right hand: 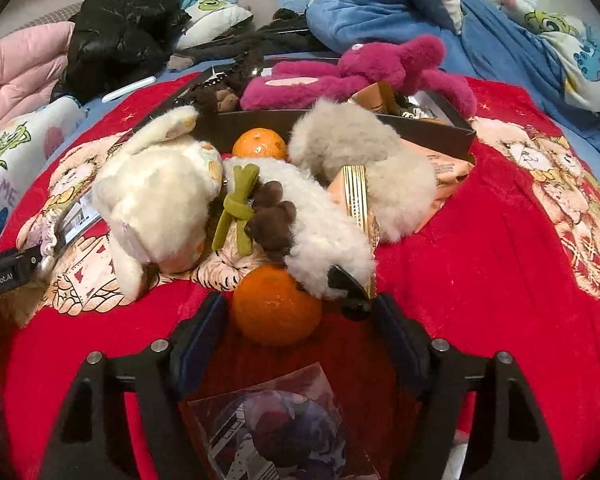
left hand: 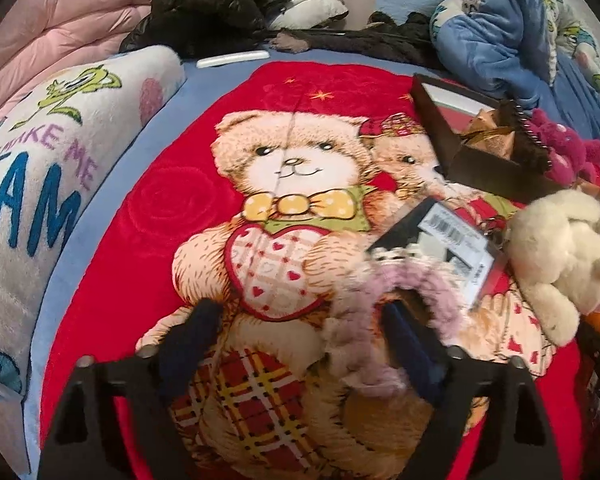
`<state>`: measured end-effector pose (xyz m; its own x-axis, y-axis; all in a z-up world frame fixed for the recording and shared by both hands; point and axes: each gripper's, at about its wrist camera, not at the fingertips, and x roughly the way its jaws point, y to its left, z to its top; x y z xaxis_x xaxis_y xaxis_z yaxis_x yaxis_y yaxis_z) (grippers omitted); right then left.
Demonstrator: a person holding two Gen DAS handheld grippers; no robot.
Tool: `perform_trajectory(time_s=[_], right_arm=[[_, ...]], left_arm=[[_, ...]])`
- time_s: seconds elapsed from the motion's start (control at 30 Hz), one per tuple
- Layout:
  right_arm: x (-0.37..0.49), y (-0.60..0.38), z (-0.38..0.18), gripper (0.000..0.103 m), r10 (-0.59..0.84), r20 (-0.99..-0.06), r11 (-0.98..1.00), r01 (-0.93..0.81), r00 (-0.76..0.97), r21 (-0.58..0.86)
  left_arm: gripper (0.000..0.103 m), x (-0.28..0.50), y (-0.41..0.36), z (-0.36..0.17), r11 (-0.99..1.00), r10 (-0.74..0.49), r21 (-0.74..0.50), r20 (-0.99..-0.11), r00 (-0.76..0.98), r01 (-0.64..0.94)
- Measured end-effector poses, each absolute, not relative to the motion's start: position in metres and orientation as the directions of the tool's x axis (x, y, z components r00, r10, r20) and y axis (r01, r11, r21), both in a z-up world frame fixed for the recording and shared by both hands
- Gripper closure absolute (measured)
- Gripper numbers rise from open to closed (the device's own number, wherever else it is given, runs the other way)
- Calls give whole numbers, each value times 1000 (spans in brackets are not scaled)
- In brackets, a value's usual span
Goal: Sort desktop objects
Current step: 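Reach the right gripper to a mandarin orange while the left reaches toward the pink scrunchie, then grasp the mandarin with the right gripper while the left grasps the pink scrunchie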
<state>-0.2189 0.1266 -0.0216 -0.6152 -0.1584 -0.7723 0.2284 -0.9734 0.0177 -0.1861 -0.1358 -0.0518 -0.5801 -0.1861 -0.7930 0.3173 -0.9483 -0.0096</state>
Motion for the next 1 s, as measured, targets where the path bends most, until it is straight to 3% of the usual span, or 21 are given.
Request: perform_trajectory(time_s=[0.07, 0.1, 0.2, 0.4, 0.77, 1.0], right_arm=[[-218, 127, -22, 38, -148, -771, -975, 221, -619, 9], [-217, 126, -21, 41, -139, -769, -976, 220, -624, -3], [-215, 122, -19, 51, -117, -762, -975, 221, -637, -35], [-212, 124, -17, 65, -112, -752, -978, 204, -650, -31], [-210, 125, -12, 66, -132, -739, -978, 208, -660, -11], [-201, 122, 0, 67, -159, -703, -972, 236, -694, -12]], left_arm=[[38, -186, -132, -50, -952, -179, -13, -787, -590, 306], [56, -185, -131, -49, -955, -167, -22, -784, -597, 296], [71, -185, -124, -46, -961, -158, -20, -780, -605, 277], [87, -184, -120, -42, -961, -170, -10, -767, -619, 276], [92, -169, -118, -16, -959, -171, -44, -696, -697, 280], [92, -149, -99, 21, -969, -168, -57, -567, -807, 241]])
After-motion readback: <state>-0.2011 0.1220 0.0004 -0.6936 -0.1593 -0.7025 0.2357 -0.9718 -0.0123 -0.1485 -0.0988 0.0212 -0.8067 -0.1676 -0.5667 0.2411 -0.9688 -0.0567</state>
